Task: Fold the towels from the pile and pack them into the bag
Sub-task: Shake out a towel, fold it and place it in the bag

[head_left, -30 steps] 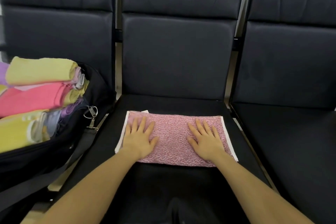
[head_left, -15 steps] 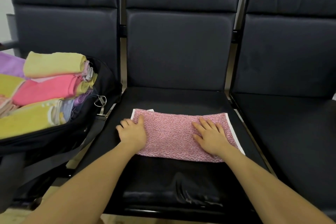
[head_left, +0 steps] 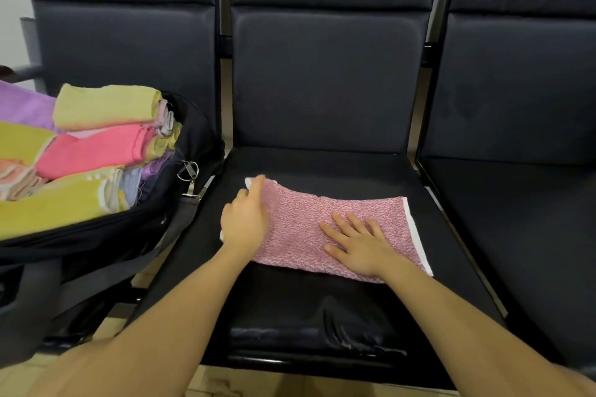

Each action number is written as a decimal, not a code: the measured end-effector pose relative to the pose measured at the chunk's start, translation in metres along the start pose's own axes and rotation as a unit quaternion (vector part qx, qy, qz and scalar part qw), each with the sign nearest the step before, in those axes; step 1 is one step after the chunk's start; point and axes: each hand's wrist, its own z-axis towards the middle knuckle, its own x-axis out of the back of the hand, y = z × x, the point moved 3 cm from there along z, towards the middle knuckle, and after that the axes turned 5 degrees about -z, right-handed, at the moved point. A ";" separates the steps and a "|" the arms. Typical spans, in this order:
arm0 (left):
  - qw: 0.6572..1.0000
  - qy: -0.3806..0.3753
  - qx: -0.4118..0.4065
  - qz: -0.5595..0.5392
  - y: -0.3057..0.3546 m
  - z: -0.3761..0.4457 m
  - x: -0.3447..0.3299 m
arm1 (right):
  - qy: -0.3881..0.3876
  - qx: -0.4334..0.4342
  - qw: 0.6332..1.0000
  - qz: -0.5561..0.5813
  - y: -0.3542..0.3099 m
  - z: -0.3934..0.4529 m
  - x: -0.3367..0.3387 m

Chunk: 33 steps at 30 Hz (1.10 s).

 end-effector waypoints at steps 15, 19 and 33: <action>0.917 0.038 0.061 -0.393 0.092 -0.014 0.020 | 0.227 -0.150 0.926 0.261 0.013 -0.023 0.024; 0.890 -0.092 0.051 -0.444 0.124 -0.033 -0.005 | 0.304 -0.238 0.837 0.389 0.040 -0.056 0.021; 0.931 -0.357 -0.056 0.046 0.045 -0.058 -0.037 | 0.237 -0.095 0.944 0.211 0.007 -0.058 0.021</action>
